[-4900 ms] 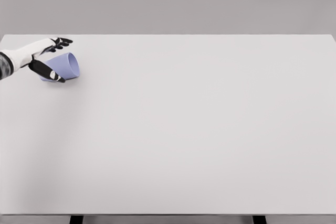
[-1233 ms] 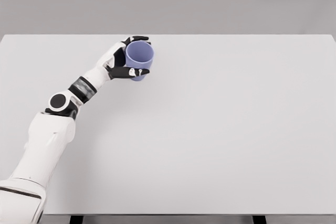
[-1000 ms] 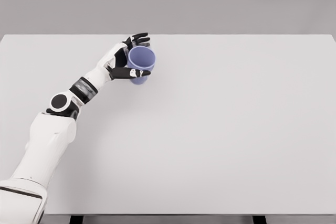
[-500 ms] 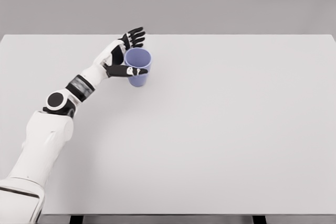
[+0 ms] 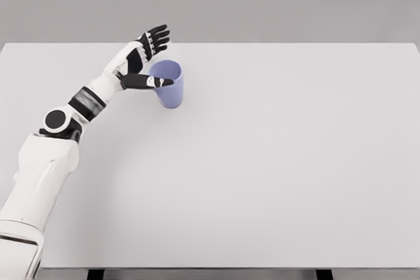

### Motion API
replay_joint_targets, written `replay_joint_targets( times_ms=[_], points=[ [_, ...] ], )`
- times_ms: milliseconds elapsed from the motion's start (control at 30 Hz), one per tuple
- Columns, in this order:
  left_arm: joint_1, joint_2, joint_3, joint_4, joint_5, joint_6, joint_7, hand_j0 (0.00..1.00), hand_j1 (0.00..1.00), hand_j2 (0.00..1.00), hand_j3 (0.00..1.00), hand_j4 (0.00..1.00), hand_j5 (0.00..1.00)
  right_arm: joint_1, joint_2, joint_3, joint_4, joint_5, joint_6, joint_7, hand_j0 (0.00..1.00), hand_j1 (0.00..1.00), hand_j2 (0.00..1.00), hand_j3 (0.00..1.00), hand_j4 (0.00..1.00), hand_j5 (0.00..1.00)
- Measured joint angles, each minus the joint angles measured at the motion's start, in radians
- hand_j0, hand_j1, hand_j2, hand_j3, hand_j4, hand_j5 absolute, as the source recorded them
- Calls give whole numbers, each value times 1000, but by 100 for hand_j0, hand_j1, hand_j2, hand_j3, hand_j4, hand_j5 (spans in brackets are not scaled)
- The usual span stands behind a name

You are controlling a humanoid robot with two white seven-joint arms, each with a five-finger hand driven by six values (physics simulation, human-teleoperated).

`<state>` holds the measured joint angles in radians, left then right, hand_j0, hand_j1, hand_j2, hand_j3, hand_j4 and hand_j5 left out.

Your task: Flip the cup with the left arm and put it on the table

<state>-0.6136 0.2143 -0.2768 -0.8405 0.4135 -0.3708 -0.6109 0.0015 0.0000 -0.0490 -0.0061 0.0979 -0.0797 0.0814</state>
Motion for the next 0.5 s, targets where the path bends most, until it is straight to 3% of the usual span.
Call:
replay_joint_targets(
  times_ms=[233, 400, 500],
  points=[
    [-48, 105, 2, -6, -4, 6, 0, 100, 100, 100, 100, 100, 100, 0, 0, 0, 0, 0, 0, 0, 100, 100, 100, 100, 100, 100],
    [-40, 234, -1, 3, -229, -93, 0, 100, 100, 100, 100, 100, 100, 0, 0, 0, 0, 0, 0, 0, 100, 100, 100, 100, 100, 100],
    [-37, 282, -1, 9, -300, -185, 0, 100, 100, 100, 100, 100, 100, 0, 0, 0, 0, 0, 0, 0, 100, 100, 100, 100, 100, 100]
  ],
)
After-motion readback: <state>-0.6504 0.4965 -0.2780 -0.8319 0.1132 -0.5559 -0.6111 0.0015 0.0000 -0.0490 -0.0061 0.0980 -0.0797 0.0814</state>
